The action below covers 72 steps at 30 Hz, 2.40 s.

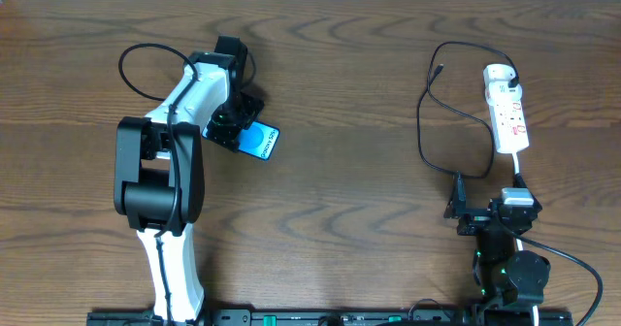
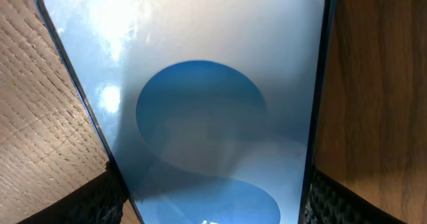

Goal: Plug charger to phone and switch on socket
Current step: 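Lower the left gripper onto the phone and close on its edge, then lift the phone with the left gripper and tilt it upright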

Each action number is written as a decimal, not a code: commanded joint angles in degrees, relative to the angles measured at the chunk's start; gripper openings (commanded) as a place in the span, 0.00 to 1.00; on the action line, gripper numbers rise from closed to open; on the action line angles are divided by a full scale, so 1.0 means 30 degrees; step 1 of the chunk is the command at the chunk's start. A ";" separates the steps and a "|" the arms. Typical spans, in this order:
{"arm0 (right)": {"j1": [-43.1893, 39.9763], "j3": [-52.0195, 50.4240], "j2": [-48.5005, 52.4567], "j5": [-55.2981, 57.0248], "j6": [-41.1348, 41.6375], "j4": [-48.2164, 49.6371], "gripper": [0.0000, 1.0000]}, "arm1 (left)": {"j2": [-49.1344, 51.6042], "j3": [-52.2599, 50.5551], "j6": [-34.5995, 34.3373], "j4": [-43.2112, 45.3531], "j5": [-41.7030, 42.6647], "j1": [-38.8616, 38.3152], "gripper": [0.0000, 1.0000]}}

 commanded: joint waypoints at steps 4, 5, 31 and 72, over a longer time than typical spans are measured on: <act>0.0109 -0.0066 -0.0109 0.0146 0.0328 -0.0058 0.99 | 0.0138 -0.0248 0.1639 0.0000 0.0670 0.0044 0.74; 0.0109 -0.0066 -0.0109 0.0146 0.0328 -0.0058 0.99 | 0.0138 -0.0248 0.2047 0.0000 0.0998 0.0051 0.73; 0.0109 -0.0066 -0.0109 0.0146 0.0328 -0.0058 0.99 | -0.0831 -0.0248 0.6215 -0.0430 0.7890 0.0102 0.66; 0.0109 -0.0066 -0.0102 0.0146 0.0328 -0.0058 0.99 | -0.0831 -0.0248 0.8677 -0.0627 2.3227 -0.0816 0.66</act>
